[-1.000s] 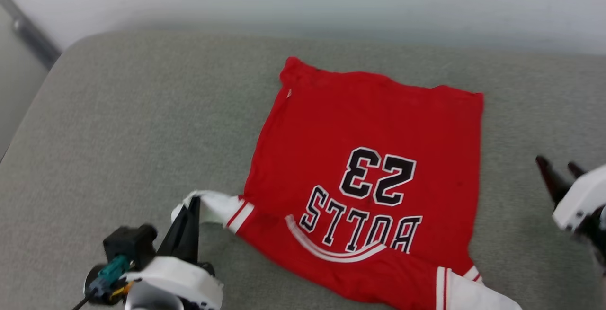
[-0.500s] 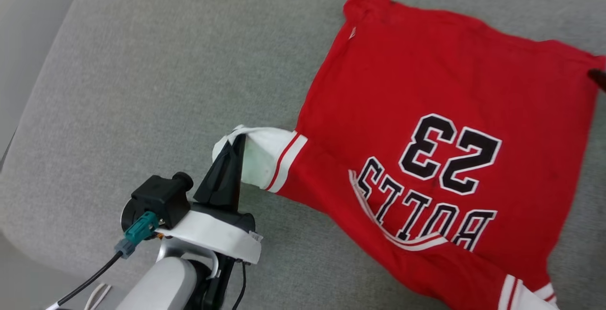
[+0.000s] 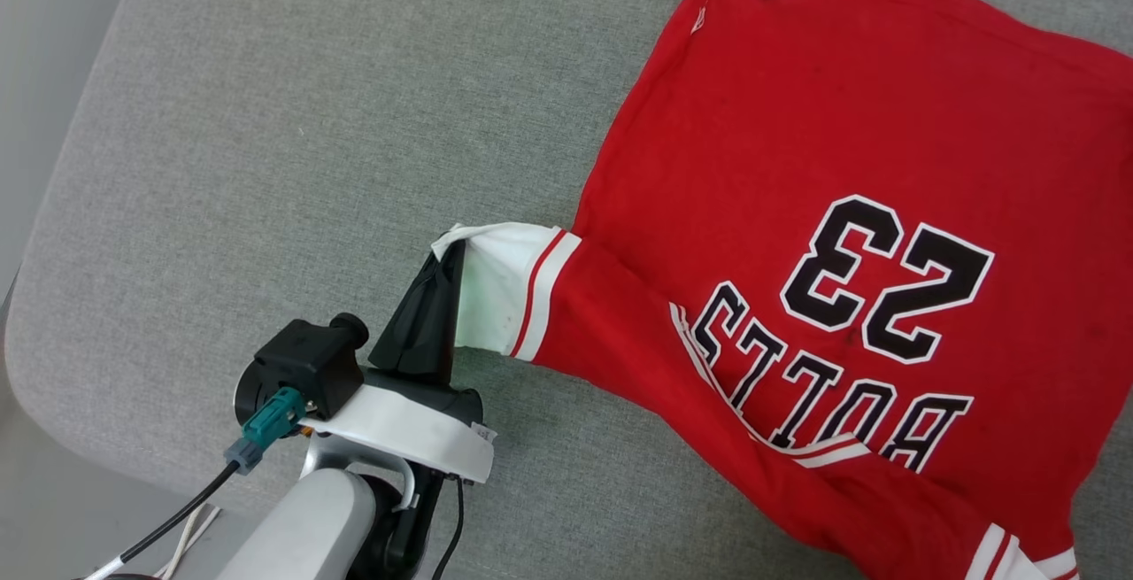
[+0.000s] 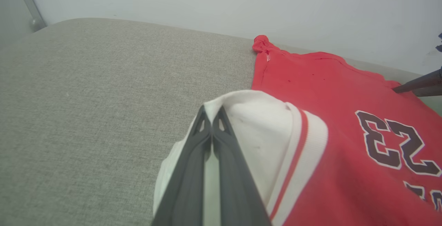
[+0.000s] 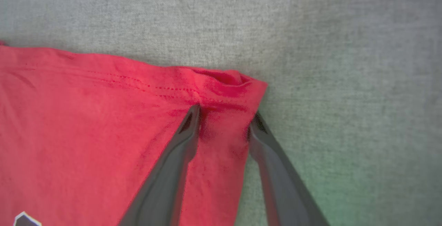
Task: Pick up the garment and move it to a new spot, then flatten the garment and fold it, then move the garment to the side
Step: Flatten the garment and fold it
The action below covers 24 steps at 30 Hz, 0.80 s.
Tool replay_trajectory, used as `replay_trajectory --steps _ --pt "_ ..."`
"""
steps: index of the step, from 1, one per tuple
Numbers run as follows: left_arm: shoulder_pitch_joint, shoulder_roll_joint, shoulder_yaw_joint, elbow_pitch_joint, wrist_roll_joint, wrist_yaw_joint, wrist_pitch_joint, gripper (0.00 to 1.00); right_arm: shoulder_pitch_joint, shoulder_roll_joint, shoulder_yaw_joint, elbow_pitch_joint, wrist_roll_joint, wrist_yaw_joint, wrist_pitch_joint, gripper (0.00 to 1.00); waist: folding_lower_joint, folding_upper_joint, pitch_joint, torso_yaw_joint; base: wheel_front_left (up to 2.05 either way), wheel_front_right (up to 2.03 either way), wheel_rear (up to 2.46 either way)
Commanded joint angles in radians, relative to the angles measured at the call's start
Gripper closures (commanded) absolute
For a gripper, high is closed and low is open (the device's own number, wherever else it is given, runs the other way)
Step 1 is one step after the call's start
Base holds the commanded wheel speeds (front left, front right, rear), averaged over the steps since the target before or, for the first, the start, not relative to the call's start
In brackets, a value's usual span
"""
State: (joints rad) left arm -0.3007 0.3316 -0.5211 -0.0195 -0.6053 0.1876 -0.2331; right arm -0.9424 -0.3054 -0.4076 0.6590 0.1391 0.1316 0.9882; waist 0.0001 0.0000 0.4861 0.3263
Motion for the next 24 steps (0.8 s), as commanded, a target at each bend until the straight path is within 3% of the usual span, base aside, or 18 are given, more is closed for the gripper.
replay_trajectory --steps 1,11,18,24 --pt "-0.010 0.002 0.003 0.007 -0.002 0.003 -0.006 1.00 0.090 0.054 0.010 0.065 -0.016 -0.002 0.040 1.00 -0.0001 0.0000 -0.010 -0.009 0.00 0.00 0.00" --pt "0.046 0.027 0.025 0.012 -0.014 0.034 0.002 1.00 0.084 -0.045 0.136 -0.112 0.017 -0.002 0.022 1.00 -0.0001 0.0000 -0.092 -0.083 0.00 0.00 0.00" --pt "0.141 0.065 0.059 0.014 -0.042 0.076 0.013 1.00 0.351 -0.112 0.211 -0.296 0.110 -0.002 0.071 1.00 -0.0001 0.0000 -0.202 -0.177 0.00 0.00 0.00" --pt "0.230 0.097 0.089 0.006 -0.068 0.117 0.028 1.00 0.695 -0.071 0.181 -0.456 0.180 -0.002 0.113 1.00 -0.0001 0.0000 -0.295 -0.239 0.00 0.00 0.00"
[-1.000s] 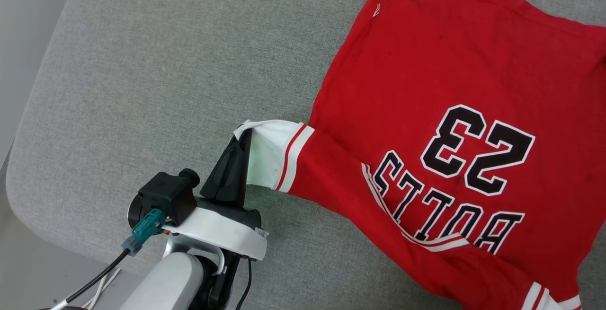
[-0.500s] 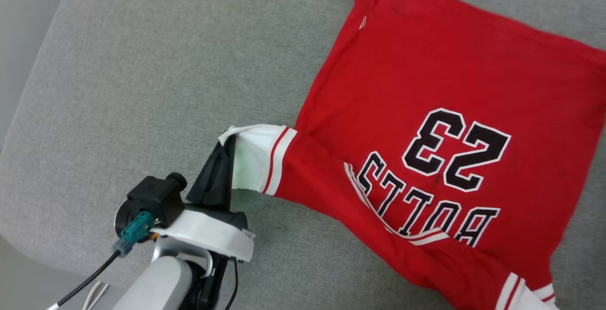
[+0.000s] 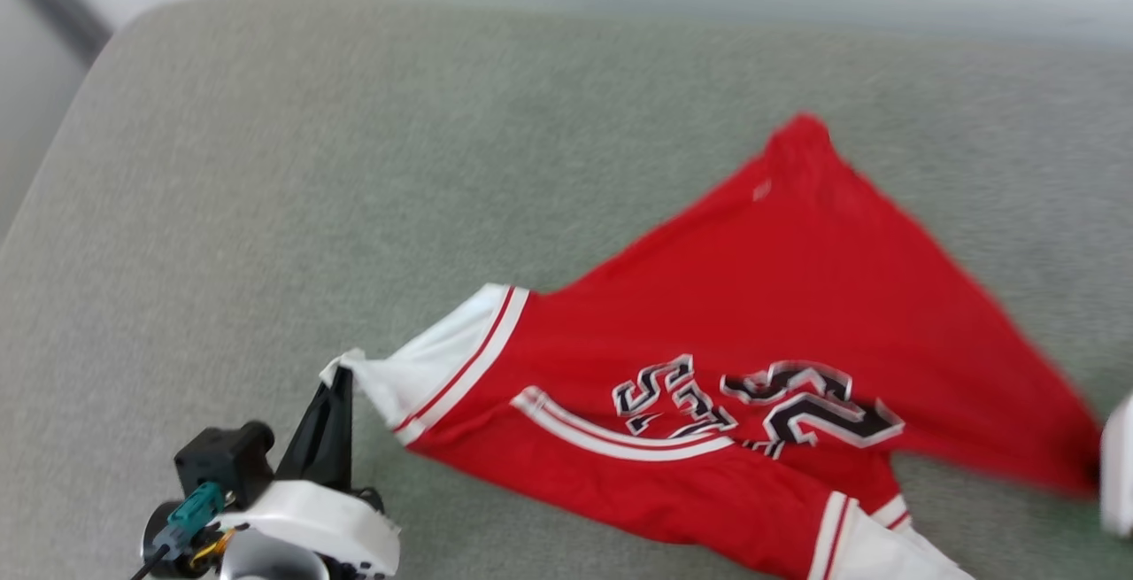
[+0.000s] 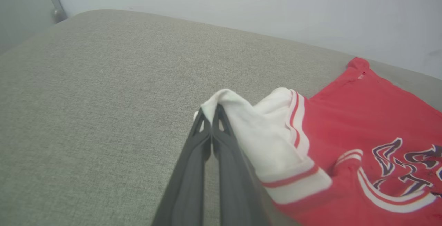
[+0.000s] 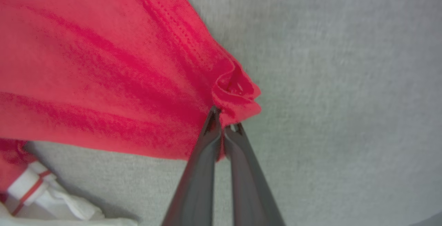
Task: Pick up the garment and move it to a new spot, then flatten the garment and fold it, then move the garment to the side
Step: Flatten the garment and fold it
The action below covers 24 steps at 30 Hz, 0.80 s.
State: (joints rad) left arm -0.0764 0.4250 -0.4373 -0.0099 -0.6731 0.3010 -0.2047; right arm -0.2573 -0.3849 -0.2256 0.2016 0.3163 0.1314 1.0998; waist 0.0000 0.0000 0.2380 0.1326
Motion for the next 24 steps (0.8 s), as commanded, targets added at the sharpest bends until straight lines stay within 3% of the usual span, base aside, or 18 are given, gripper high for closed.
replay_trajectory --steps 1,7,8,9,10,16,24 --pt "0.017 0.007 0.010 -0.002 -0.005 0.009 0.003 1.00 0.064 0.020 -0.002 -0.019 0.012 -0.001 0.005 1.00 0.0000 0.0000 -0.063 -0.056 0.00 0.00 0.00" --pt "0.082 0.033 0.033 -0.003 -0.029 0.038 0.024 1.00 0.354 0.125 -0.003 -0.106 0.063 -0.001 0.038 1.00 0.0000 0.0000 -0.114 -0.104 0.00 0.00 0.00" --pt "0.092 0.037 0.037 -0.002 -0.034 0.042 0.025 1.00 0.382 0.137 -0.003 -0.121 0.059 -0.001 0.034 0.93 0.0000 0.0000 -0.121 -0.113 0.00 0.00 0.00" --pt "0.100 0.041 0.040 -0.003 -0.035 0.045 0.029 1.00 0.407 0.146 0.000 -0.134 0.056 -0.001 0.030 0.70 0.0000 0.0000 -0.126 -0.121 0.00 0.00 0.00" --pt "0.109 0.046 0.041 -0.006 -0.037 0.049 0.033 1.00 0.422 0.168 -0.006 -0.144 0.067 -0.001 0.025 0.03 0.0000 0.0000 -0.130 -0.130 0.00 0.00 0.00" --pt "0.120 0.057 0.042 -0.021 -0.044 0.058 0.053 1.00 0.416 0.232 -0.049 -0.202 0.092 -0.001 -0.132 0.00 0.0000 0.0000 -0.139 -0.155 0.00 0.00 0.00" --pt "0.075 0.066 0.028 -0.037 -0.028 0.048 0.065 1.00 0.272 0.210 -0.019 -0.197 0.087 -0.001 -0.621 0.00 0.0000 0.0000 -0.116 -0.142 0.00 0.00 0.00"
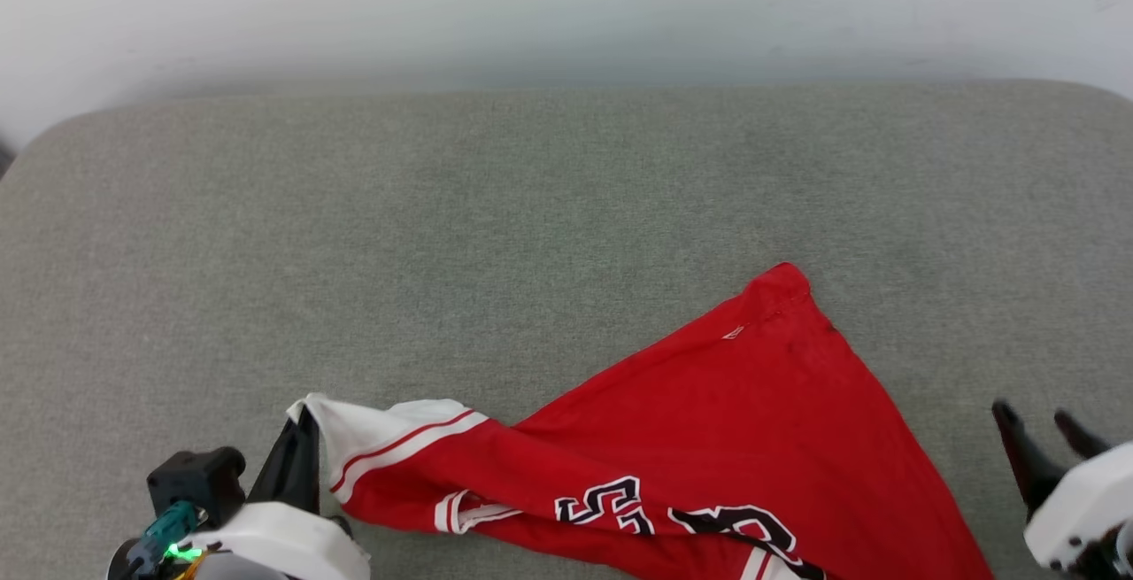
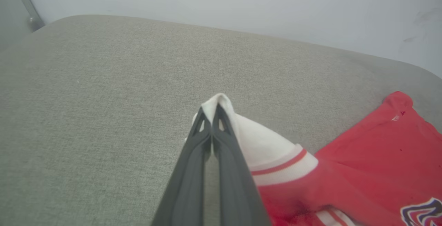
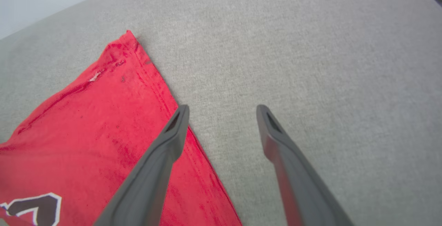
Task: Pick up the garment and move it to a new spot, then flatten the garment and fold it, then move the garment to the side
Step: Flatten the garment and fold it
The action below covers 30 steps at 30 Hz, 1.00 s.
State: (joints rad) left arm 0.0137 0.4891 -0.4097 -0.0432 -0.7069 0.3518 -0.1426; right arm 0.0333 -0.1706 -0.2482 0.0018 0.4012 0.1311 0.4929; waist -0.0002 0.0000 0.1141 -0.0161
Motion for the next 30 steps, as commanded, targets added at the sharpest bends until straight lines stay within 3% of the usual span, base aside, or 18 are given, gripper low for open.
replay_trajectory --steps 1,4,7,10,14,18,25,30 --pt "-0.024 0.001 -0.004 -0.008 0.011 -0.005 0.003 1.00 -0.040 -0.005 0.015 0.017 0.001 -0.001 -0.063 0.00 0.0002 0.0000 0.014 0.012 0.00 0.00 0.00" --pt "-0.055 -0.005 -0.013 -0.023 0.022 -0.009 -0.002 1.00 -0.111 -0.024 0.059 0.062 -0.001 -0.001 -0.171 0.00 0.0002 0.0000 0.046 0.030 0.00 0.00 0.00" --pt "-0.088 -0.010 -0.019 -0.040 0.033 -0.014 -0.003 1.00 -0.197 -0.055 0.122 0.115 0.014 -0.001 -0.166 0.00 0.0002 0.0000 0.089 0.049 0.00 0.00 0.00" --pt "-0.124 -0.016 -0.028 -0.050 0.045 -0.024 -0.008 1.00 -0.300 -0.094 0.193 0.165 0.037 -0.001 -0.069 0.00 0.0002 0.0000 0.133 0.071 0.00 0.00 0.00" --pt "-0.173 -0.030 -0.047 -0.057 0.060 -0.036 -0.008 1.00 -0.426 -0.137 0.276 0.227 0.060 -0.001 0.148 0.00 0.0002 0.0000 0.176 0.103 0.00 0.00 0.00" --pt "-0.218 -0.046 -0.061 -0.049 0.068 -0.058 -0.016 1.00 -0.530 -0.147 0.299 0.278 0.070 -0.001 0.335 0.00 0.0002 0.0000 0.207 0.139 0.00 0.00 0.00" --pt "-0.261 -0.064 -0.072 -0.034 0.071 -0.077 -0.037 1.00 -0.652 -0.142 0.294 0.361 0.002 -0.001 0.497 0.00 0.0002 0.0000 0.270 0.187 0.00 0.00 0.00" --pt "-0.274 -0.080 -0.081 -0.015 0.071 -0.086 -0.050 1.00 -0.616 -0.106 0.321 0.466 -0.003 -0.001 0.576 0.00 0.0002 0.0000 0.287 0.204 0.00 0.00 0.00"
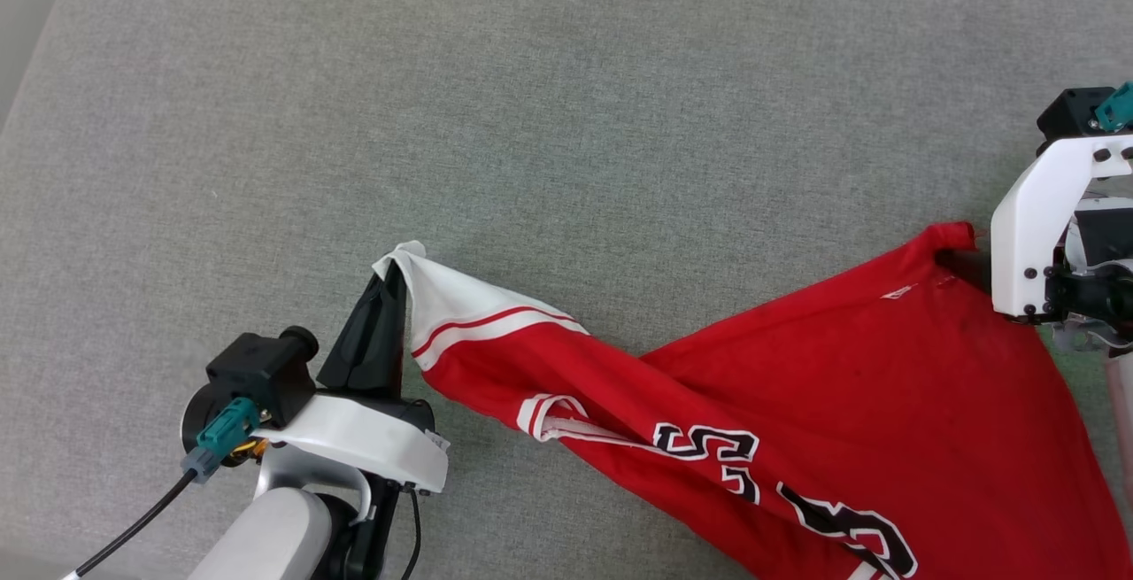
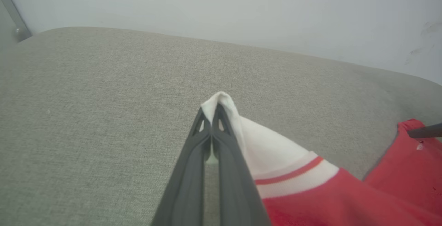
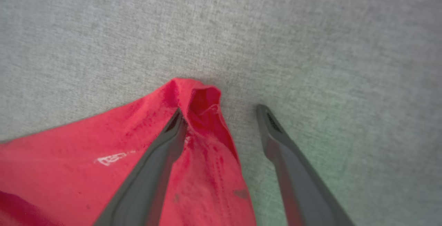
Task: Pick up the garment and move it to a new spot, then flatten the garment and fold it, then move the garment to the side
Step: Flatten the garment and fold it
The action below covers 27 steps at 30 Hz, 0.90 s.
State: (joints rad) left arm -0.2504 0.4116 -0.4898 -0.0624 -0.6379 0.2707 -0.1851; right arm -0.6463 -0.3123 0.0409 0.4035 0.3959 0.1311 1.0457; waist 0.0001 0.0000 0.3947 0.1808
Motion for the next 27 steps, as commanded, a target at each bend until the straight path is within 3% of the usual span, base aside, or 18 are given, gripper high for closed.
replay_trajectory --steps 1,2,3,4,10,18,27 --pt "-0.011 -0.004 -0.001 0.010 -0.001 -0.005 -0.009 1.00 0.072 0.044 0.038 0.075 0.012 0.000 0.029 0.26 -0.0001 0.0000 0.007 0.008 0.00 0.00 0.00" --pt "-0.011 -0.004 -0.001 0.010 -0.001 -0.005 -0.009 1.00 0.072 0.044 0.038 0.075 0.012 0.000 0.029 0.26 -0.0001 0.0000 0.007 0.008 0.00 0.00 0.00" --pt "-0.012 -0.007 -0.001 0.015 -0.004 -0.007 -0.012 1.00 0.079 0.048 0.047 0.082 0.018 0.000 0.029 0.71 -0.0001 0.0000 0.007 0.008 0.00 0.00 0.00" --pt "-0.013 -0.009 -0.002 0.019 -0.006 -0.010 -0.013 1.00 0.084 0.050 0.056 0.089 0.024 0.000 0.031 1.00 -0.0001 0.0000 0.006 0.008 0.00 0.00 0.00" --pt "0.002 -0.001 0.006 0.050 -0.019 -0.014 -0.014 1.00 0.055 0.023 0.067 0.054 0.055 0.001 -0.036 1.00 -0.0001 0.0000 -0.038 -0.009 0.00 0.00 0.00" --pt "-0.012 0.054 0.058 0.072 -0.035 0.003 0.008 1.00 0.032 -0.012 0.037 0.015 0.047 -0.001 -0.196 1.00 -0.0001 0.0000 -0.173 -0.061 0.00 0.00 0.00" --pt "-0.183 0.099 0.128 0.182 -0.099 -0.055 0.069 1.00 0.002 0.013 0.011 0.062 -0.001 -0.001 -0.338 1.00 -0.0001 0.0000 -0.301 -0.127 0.00 0.00 0.00"
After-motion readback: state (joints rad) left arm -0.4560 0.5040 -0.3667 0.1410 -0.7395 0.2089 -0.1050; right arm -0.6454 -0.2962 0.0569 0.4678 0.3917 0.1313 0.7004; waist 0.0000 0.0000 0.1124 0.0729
